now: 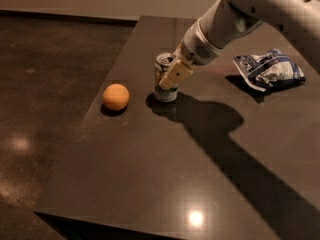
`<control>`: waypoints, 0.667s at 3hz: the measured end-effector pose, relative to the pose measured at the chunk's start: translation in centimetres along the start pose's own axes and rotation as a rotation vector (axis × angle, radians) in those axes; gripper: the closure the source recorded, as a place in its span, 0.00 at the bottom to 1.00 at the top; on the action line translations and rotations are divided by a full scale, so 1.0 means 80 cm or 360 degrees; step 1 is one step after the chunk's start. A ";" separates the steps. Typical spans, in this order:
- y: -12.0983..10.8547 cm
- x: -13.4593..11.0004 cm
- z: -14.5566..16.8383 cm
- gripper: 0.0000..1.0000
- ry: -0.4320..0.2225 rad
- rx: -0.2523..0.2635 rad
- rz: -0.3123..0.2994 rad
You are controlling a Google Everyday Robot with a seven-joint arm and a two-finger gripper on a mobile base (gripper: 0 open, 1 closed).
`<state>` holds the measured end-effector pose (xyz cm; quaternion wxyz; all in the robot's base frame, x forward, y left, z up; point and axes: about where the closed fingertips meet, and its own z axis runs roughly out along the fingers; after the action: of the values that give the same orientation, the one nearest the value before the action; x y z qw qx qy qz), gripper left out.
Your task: Move 7up can near orange
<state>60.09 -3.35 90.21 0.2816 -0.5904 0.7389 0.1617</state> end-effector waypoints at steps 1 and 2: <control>0.011 -0.007 0.007 1.00 -0.0045 -0.0034 -0.0035; 0.023 -0.015 0.014 0.87 -0.0064 -0.0077 -0.0085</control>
Offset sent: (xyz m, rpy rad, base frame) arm -0.0241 0.0307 -0.0029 0.0423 -0.0069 0.1321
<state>58.73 -1.35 89.89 0.2865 -0.6133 0.7128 0.1838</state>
